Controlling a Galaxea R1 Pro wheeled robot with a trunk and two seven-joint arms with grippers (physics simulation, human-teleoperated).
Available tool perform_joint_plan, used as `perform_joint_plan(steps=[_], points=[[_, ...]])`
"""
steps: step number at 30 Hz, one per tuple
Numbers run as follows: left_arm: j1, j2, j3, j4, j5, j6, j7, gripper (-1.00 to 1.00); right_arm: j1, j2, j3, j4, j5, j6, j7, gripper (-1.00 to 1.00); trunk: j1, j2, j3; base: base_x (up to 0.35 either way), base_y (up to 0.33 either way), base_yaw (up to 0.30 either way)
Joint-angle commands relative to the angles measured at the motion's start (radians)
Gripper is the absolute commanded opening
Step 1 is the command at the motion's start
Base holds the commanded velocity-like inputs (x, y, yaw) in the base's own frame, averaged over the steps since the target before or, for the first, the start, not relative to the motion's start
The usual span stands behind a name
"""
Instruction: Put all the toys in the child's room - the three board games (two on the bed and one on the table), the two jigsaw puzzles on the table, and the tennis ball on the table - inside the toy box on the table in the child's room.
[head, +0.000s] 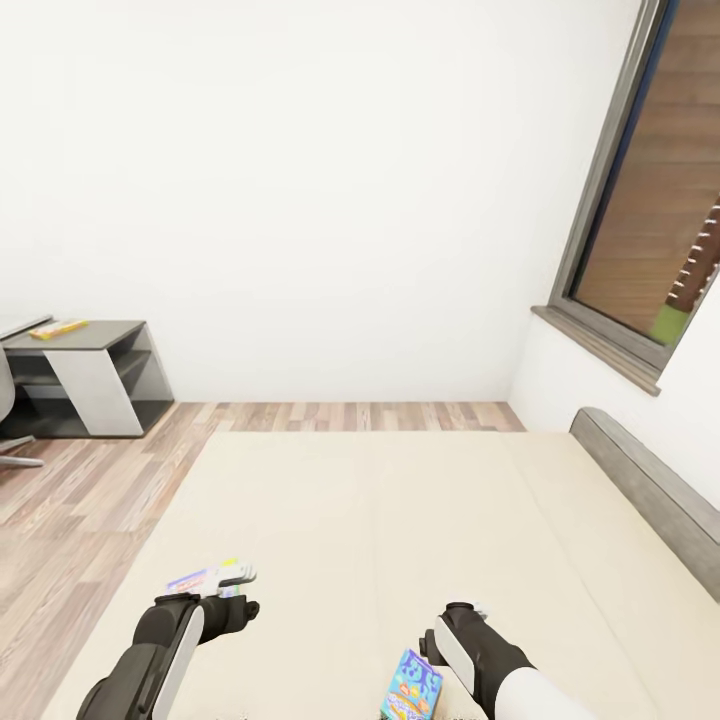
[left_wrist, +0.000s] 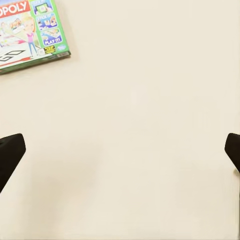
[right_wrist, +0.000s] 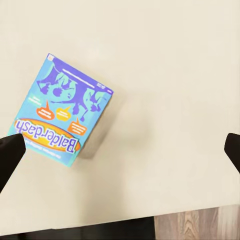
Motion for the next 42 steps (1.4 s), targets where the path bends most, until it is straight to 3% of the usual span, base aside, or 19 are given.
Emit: perform_joint_plan(steps=[1,14,42], points=[[-0.001,-0.001,0.003,-0.001,0.008,0.005,0.001,1.0,-0.001,-0.001,0.008,-0.002,-0.01,0.005,-0.008,1.0,-0.003,0.005,0.0,0.0,0.0,0.0],[-0.001,-0.001,0.003,-0.002,0.008,0.005,0.001,1.0,-0.001,-0.001,0.008,-0.002,-0.009,0.004,-0.008,1.0,-0.053,0.096,0.019,0.0,0.0,0.0],[-0.001,-0.001,0.001,-0.003,0.008,0.005,0.002,1.0,-0.001,-0.001,0.008,-0.002,-0.006,0.001,-0.008,1.0,-0.053,0.096,-0.028,0.0,0.0,0.0]])
